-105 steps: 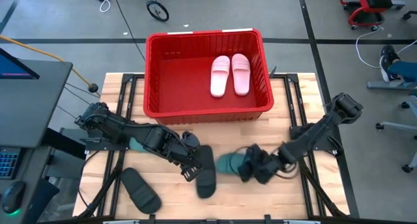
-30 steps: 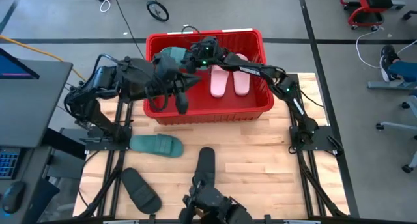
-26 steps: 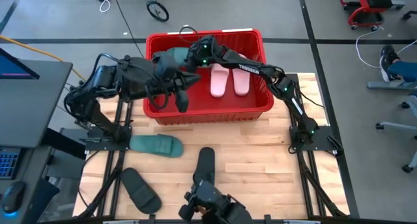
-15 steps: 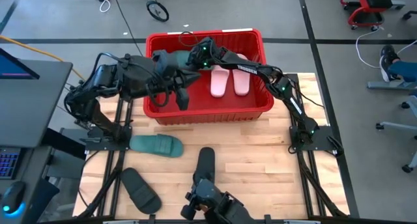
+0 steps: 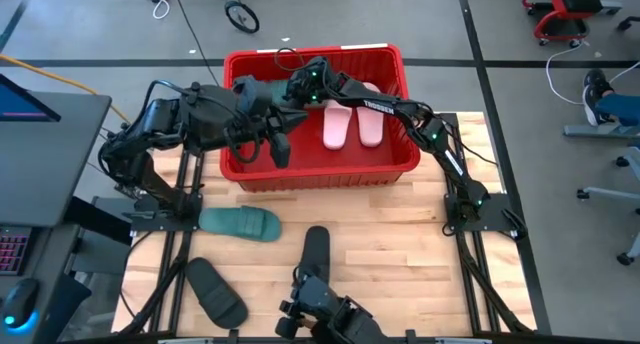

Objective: Pick and place slides into bin
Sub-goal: Put the bottom green slide into the red container, then put the green slide into the red container

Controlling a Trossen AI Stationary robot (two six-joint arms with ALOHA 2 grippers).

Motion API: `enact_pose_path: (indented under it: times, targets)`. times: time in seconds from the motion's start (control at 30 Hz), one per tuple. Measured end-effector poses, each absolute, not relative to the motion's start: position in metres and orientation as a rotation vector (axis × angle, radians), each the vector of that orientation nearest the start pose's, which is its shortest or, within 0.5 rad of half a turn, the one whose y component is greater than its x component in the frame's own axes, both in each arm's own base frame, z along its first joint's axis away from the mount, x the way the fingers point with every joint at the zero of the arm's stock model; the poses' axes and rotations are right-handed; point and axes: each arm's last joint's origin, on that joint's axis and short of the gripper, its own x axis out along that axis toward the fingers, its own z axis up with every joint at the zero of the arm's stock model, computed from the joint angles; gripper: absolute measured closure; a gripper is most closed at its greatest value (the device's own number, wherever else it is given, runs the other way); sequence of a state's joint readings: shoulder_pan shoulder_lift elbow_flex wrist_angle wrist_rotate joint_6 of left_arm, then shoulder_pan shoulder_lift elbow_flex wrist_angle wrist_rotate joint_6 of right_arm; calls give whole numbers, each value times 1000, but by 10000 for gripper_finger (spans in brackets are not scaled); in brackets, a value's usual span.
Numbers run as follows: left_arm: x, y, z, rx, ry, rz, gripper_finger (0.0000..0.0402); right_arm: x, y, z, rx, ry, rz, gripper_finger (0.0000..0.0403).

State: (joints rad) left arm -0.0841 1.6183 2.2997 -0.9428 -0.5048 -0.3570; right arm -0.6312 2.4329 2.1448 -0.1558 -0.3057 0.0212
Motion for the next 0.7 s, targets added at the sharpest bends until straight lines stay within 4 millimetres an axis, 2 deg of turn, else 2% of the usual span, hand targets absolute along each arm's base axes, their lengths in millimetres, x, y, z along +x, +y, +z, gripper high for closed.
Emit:
enact_pose_path:
  times: [0.17,0.3,0.5,0.7]
  targets:
    - [279,-9,542,-270,183,459,393,457,-321,222,228,398,-318,255]
    - [285,-10,538,-267,197,461,385,457,-322,222,221,393,-319,230]
    - [298,-11,530,-307,216,471,379,456,-322,222,173,406,-311,211]
    - [302,-18,523,-363,246,465,391,454,-319,229,348,389,-309,212]
